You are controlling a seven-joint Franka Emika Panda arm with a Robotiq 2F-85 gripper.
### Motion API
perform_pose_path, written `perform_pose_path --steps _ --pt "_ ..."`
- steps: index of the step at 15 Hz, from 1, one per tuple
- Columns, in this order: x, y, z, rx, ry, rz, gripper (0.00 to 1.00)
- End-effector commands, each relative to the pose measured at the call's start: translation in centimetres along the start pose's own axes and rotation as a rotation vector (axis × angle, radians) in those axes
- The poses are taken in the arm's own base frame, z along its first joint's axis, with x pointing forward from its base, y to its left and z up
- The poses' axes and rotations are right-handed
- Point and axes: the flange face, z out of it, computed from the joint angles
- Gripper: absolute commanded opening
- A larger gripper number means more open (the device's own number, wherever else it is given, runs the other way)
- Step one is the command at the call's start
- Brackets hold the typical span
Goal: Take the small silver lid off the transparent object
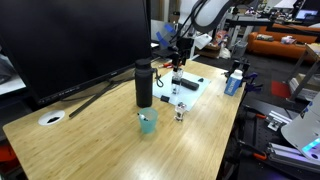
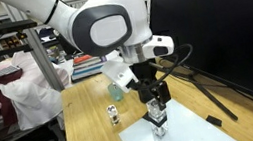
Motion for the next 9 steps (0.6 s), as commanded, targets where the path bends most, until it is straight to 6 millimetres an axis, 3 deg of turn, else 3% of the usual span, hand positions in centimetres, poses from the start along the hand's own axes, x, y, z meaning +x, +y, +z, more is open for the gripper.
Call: perform_pose_path --steps 1,8,9 --pt "0.32 0.28 -0.31 0.013 -0.004 0.013 0.97" --pt "0.56 0.30 -0.80 0.026 0.004 0.021 1.00" --pt "0.56 0.32 -0.65 0.029 0.001 0.024 0.95"
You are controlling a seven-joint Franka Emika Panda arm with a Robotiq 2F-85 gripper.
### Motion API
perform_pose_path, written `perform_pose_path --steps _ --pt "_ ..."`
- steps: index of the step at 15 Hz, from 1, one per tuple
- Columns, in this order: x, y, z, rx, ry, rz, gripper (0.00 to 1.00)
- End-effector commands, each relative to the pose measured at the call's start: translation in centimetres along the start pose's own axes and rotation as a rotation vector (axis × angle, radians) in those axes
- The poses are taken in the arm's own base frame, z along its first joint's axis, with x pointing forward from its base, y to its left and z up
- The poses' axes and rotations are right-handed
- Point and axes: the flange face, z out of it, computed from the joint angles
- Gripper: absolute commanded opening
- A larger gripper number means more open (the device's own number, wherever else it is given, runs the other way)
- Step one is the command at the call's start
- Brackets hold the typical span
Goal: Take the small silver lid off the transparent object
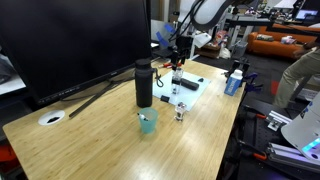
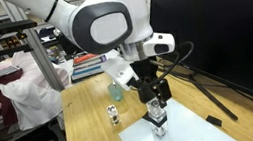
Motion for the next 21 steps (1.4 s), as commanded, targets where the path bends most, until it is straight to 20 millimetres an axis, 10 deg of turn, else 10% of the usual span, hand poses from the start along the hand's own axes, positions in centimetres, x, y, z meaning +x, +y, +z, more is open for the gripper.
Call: perform_pose_path --steps 1,12,21 --pt "0.16 0.29 0.05 0.020 -0.014 0.011 0.86" --pt "0.35 0.60 0.02 0.025 -0.010 0.025 0.05" --pt "0.24 0.75 -0.45 0.034 -0.016 0.030 0.03"
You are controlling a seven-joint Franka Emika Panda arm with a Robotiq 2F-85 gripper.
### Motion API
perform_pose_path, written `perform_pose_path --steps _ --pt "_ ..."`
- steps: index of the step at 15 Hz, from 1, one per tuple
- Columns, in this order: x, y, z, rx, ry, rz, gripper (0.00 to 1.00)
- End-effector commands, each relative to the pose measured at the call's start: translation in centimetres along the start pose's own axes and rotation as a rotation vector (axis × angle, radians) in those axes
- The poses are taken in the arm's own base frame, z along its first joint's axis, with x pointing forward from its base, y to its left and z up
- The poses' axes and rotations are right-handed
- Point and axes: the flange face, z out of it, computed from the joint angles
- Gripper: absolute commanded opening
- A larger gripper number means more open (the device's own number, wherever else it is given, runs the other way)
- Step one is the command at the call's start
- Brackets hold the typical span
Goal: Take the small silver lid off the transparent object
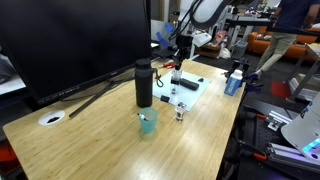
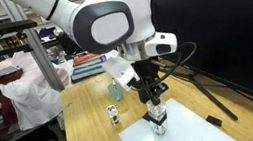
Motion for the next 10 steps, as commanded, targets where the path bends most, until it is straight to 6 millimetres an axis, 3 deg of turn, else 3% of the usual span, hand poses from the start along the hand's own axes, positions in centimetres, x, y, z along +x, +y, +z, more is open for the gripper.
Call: perform_pose_path --steps 1,10 --pt "0.0 0.2 -0.6 0.019 -0.020 -0.001 0.03" --pt "-0.6 -0.3 -4.5 0.035 0.004 -0.034 0.03"
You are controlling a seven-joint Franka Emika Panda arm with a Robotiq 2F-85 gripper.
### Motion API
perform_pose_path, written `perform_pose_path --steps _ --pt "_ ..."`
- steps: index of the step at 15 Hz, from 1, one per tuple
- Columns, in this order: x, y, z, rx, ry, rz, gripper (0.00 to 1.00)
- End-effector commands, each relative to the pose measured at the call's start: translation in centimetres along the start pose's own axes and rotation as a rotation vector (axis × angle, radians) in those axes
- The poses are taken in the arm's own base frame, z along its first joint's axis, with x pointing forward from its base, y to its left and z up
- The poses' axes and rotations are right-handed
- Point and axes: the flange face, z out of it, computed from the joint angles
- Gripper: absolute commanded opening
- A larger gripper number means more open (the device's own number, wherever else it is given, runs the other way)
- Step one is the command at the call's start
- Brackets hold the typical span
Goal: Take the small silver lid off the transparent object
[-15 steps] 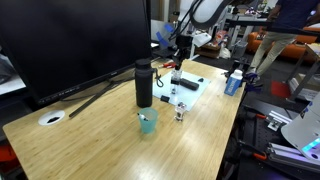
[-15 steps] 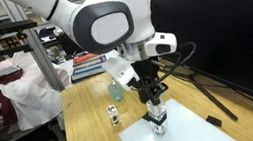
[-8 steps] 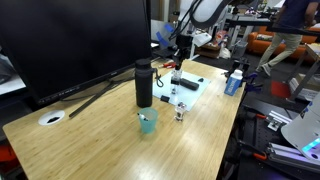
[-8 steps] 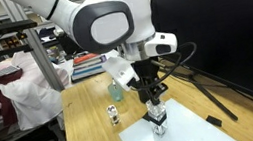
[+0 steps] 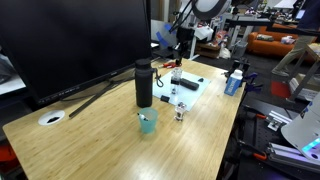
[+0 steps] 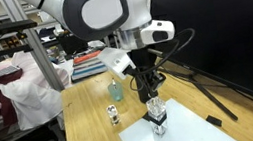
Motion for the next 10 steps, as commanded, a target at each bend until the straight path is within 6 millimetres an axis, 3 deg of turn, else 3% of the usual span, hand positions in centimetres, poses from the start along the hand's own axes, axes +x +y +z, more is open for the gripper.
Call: perform_pose_path --steps 1,5,10 --pt "-1.1 -0.1 -2.0 0.028 -0.011 -0.030 0.03" --pt "-4.0 -0.4 -2.8 0.056 -0.027 -0.073 0.03" --pt "-9.4 0.1 0.6 0.115 -0.065 -0.108 0.03"
